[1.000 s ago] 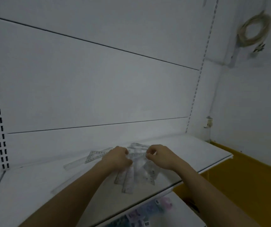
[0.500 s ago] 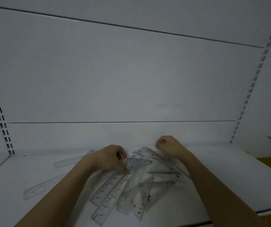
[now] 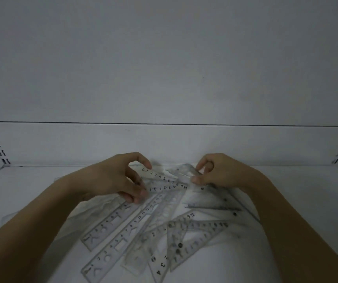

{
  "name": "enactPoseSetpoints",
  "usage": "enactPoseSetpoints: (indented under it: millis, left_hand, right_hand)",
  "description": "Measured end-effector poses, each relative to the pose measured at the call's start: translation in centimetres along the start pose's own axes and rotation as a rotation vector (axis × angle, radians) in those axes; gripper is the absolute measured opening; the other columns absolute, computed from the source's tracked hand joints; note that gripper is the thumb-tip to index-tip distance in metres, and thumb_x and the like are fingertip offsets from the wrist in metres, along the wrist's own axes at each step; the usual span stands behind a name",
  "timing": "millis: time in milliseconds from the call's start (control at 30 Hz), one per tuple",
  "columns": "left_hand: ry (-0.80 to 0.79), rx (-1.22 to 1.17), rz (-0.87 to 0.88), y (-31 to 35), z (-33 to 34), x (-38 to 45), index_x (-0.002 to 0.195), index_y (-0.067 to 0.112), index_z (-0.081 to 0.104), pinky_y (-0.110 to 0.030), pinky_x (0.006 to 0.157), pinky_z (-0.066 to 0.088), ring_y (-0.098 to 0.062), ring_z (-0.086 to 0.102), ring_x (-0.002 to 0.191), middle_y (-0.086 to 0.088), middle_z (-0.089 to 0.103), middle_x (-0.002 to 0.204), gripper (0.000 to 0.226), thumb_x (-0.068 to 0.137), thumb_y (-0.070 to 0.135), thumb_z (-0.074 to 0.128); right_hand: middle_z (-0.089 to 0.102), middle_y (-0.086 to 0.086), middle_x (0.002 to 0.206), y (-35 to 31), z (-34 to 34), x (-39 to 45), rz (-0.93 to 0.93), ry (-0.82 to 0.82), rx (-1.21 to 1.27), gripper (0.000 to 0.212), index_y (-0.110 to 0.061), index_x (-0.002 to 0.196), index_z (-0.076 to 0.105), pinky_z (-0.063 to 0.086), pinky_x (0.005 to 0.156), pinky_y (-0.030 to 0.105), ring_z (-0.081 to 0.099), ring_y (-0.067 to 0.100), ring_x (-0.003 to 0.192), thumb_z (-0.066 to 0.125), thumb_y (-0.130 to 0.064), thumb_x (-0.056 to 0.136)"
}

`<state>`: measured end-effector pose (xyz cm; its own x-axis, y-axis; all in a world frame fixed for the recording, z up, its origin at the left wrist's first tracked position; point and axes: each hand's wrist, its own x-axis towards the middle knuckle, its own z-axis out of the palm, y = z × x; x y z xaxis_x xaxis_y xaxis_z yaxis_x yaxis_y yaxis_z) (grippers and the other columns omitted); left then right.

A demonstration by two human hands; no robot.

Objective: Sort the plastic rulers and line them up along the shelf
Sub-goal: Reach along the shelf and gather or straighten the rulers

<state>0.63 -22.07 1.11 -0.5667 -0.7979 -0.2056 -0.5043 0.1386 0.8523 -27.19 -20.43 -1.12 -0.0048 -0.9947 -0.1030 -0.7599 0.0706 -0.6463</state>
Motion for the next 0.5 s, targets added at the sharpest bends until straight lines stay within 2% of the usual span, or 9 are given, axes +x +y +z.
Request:
enactPoseSetpoints:
  millis: [133, 267, 400, 500]
  left_hand:
    - [-0.027, -0.020, 0.001, 0.1, -0.3, -0.1, 0.116, 0.015, 0.051, -0.031, 0.066, 0.057, -0.030, 0.069, 0.072, -0.020, 0.072, 0.087, 0.050, 0.077, -0.005, 0.073]
    - [0.005, -0.035, -0.001, -0.1, -0.1, 0.0, 0.112, 0.015, 0.055, -0.034, 0.065, 0.057, -0.032, 0.068, 0.072, -0.021, 0.070, 0.088, 0.035, 0.084, -0.002, 0.067]
    - [0.121, 0.010, 0.005, -0.1, 0.0, 0.0, 0.097, 0.020, 0.066, -0.033, 0.060, 0.057, -0.028, 0.066, 0.071, -0.013, 0.062, 0.105, 0.017, 0.085, 0.008, 0.070]
    - [0.155, -0.006, 0.025, 0.1, -0.4, -0.2, 0.099, 0.019, 0.066, -0.035, 0.060, 0.057, -0.028, 0.066, 0.070, -0.016, 0.063, 0.099, 0.015, 0.086, 0.009, 0.068]
  right_hand:
    - [0.062, -0.007, 0.093, 0.3, -1.8, -1.1, 0.059, -0.001, -0.067, 0.049, -0.020, 0.107, 0.063, 0.044, 0.067, 0.023, 0.056, 0.005, 0.074, 0.077, -0.051, 0.073]
    - [0.068, -0.004, 0.092, 0.8, -2.5, -2.1, 0.120, -0.092, -0.161, 0.038, -0.027, 0.096, 0.065, 0.049, 0.072, 0.025, 0.063, 0.011, 0.080, 0.086, -0.039, 0.066]
    - [0.073, 0.006, 0.082, 0.9, -2.5, -2.0, 0.100, -0.025, -0.055, 0.023, -0.014, 0.086, 0.073, 0.049, 0.064, 0.022, 0.062, 0.012, 0.068, 0.084, -0.028, 0.072]
    - [0.071, 0.011, 0.073, 1.0, -2.8, -2.2, 0.079, 0.093, 0.141, 0.015, -0.002, 0.080, 0.072, 0.052, 0.058, 0.024, 0.062, 0.014, 0.060, 0.077, -0.016, 0.082]
